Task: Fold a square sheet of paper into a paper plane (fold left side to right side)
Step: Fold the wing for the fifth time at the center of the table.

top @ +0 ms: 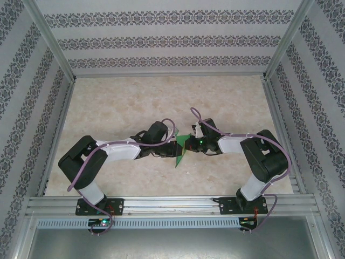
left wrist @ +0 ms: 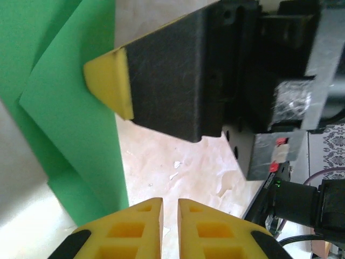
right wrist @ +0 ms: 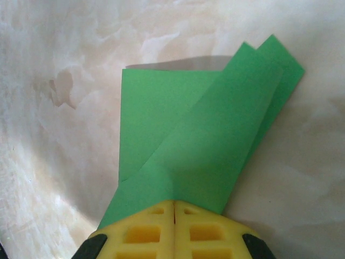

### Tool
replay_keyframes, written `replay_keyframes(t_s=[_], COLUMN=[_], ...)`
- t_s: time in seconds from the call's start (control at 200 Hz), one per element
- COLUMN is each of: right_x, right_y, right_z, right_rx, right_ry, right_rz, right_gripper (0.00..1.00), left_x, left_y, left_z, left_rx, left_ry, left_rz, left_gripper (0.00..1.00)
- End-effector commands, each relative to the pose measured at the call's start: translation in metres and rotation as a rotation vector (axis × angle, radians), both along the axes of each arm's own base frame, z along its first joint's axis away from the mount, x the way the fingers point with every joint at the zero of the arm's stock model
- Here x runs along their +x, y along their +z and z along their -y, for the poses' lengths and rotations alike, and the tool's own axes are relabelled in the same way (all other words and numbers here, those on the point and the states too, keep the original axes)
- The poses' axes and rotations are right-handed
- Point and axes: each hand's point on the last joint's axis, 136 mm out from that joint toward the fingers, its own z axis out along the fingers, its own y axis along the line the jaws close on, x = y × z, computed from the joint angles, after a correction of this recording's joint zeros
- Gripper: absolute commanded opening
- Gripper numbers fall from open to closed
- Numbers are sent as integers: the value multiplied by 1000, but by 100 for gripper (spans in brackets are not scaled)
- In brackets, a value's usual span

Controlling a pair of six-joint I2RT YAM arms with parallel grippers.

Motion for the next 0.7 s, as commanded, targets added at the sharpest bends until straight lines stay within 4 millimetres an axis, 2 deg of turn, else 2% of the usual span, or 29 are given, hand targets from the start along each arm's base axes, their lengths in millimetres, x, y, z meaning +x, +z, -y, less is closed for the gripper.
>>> replay_keyframes(t_s=[0.0,0.195,0.42,0.695], right_x=[-34,-35,-35,-35], right_y=[-35,-36,-36,-36], right_z=[14,13,14,12], right_rx=[-119,-124,-134,-138], right_ry=[27,35,38,46], right_rz=[-131,-132,-135,-135], right_gripper=[0,0,0,0], left_x=[-2,-2,-9,-16], left_y=[2,-13,-35,-49], left_z=[9,10,2,-3], left_rx=[-8,16,63,83], left_ry=[-34,-46,-37,-32], left_rz=[3,-21,-57,-83], left_gripper=[14,14,14,14])
